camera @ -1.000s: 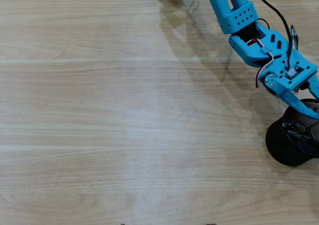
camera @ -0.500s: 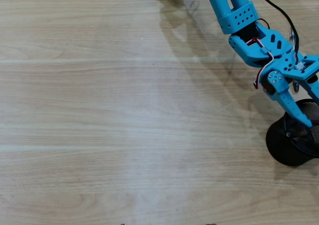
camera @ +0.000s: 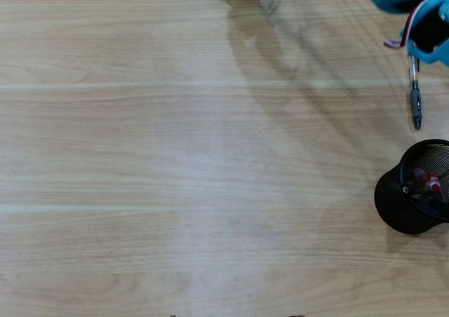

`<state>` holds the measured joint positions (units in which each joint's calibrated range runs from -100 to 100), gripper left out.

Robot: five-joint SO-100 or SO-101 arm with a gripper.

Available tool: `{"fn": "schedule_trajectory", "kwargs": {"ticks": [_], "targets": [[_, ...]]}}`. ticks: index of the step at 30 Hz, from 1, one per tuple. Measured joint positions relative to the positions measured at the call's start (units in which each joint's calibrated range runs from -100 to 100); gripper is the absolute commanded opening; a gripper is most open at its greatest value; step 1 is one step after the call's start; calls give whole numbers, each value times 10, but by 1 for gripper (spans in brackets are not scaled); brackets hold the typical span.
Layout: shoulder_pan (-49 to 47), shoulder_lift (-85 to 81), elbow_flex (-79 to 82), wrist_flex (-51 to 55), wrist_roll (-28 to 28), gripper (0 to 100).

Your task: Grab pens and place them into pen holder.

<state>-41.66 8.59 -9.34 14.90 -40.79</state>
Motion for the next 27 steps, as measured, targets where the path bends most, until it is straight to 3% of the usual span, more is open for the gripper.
{"fn": "schedule_trajectory", "kwargs": {"ticks": [2, 4, 7, 10, 12, 18, 27], "targets": [[-2, -32, -24, 185, -31, 16], [-17, -38, -22, 361, -98, 17], [-69, -36, 18, 508, -223, 16], [-119, -8, 48, 483, -334, 17], [-129, 19, 57, 429, -363, 17], [-150, 107, 60, 271, -379, 17], [-158, 182, 60, 208, -397, 16]]}}
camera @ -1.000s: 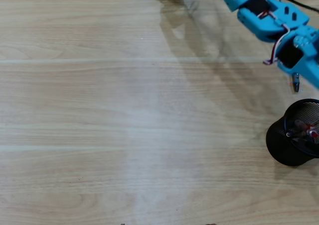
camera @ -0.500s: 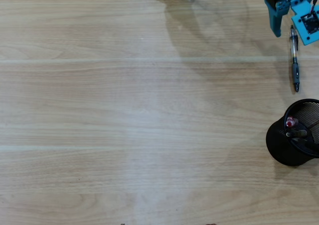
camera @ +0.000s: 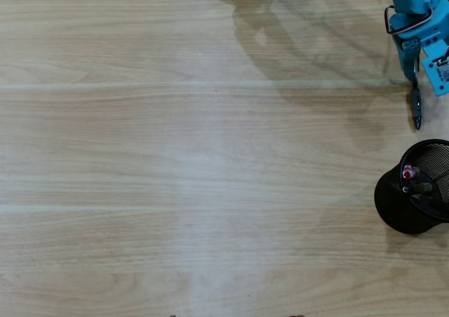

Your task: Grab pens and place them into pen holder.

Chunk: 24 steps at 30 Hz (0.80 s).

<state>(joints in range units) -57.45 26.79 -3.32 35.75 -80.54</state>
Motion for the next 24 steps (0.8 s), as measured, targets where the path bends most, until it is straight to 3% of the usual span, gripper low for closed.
{"fn": "schedule_trajectory", "kwargs": {"ticks": [14, 24], "targets": [[-2, 36, 58, -19, -1, 16], [-2, 28, 113, -108, -1, 16]]}}
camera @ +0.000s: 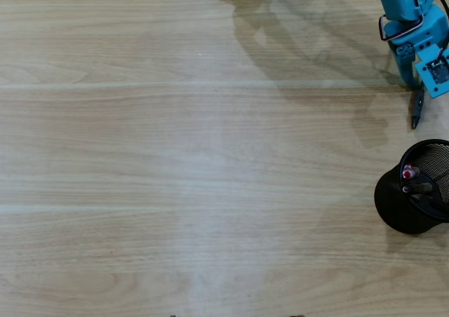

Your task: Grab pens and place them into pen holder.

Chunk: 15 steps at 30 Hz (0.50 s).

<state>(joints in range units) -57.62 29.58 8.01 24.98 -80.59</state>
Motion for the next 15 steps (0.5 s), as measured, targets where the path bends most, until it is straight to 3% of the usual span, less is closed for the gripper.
{"fn": "schedule_trajectory", "kwargs": {"ticks": [15], "targets": [[0, -2, 4, -2, 0, 16]]}}
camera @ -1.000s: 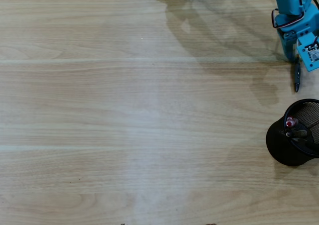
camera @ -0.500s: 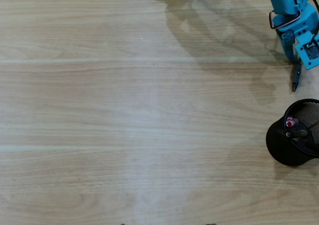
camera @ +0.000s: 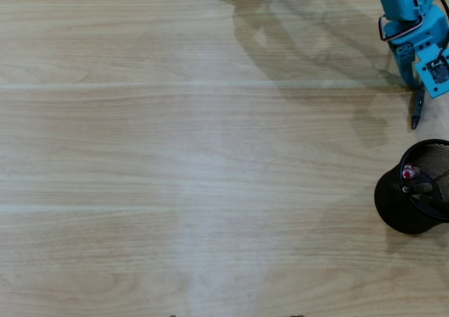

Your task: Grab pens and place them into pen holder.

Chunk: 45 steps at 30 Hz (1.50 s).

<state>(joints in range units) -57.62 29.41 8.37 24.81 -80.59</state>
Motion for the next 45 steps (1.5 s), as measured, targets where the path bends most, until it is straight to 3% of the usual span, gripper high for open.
{"fn": "schedule_trajectory", "kwargs": {"ticks": [2, 5, 16, 22, 25, 29, 33, 35, 39, 45], "targets": [[-1, 0, 0, 0, 0, 14], [-8, -1, 4, 0, -1, 0], [-13, -37, 44, 3, -1, 2], [-9, -93, 71, 61, 42, 2], [6, -124, 73, 106, 113, 2], [22, -150, 63, 131, 267, 4], [18, -171, 8, 160, 437, 19], [14, -173, -9, 176, 483, 26], [11, -173, -11, 192, 493, 25], [18, -172, 35, 192, 393, 23]]}}
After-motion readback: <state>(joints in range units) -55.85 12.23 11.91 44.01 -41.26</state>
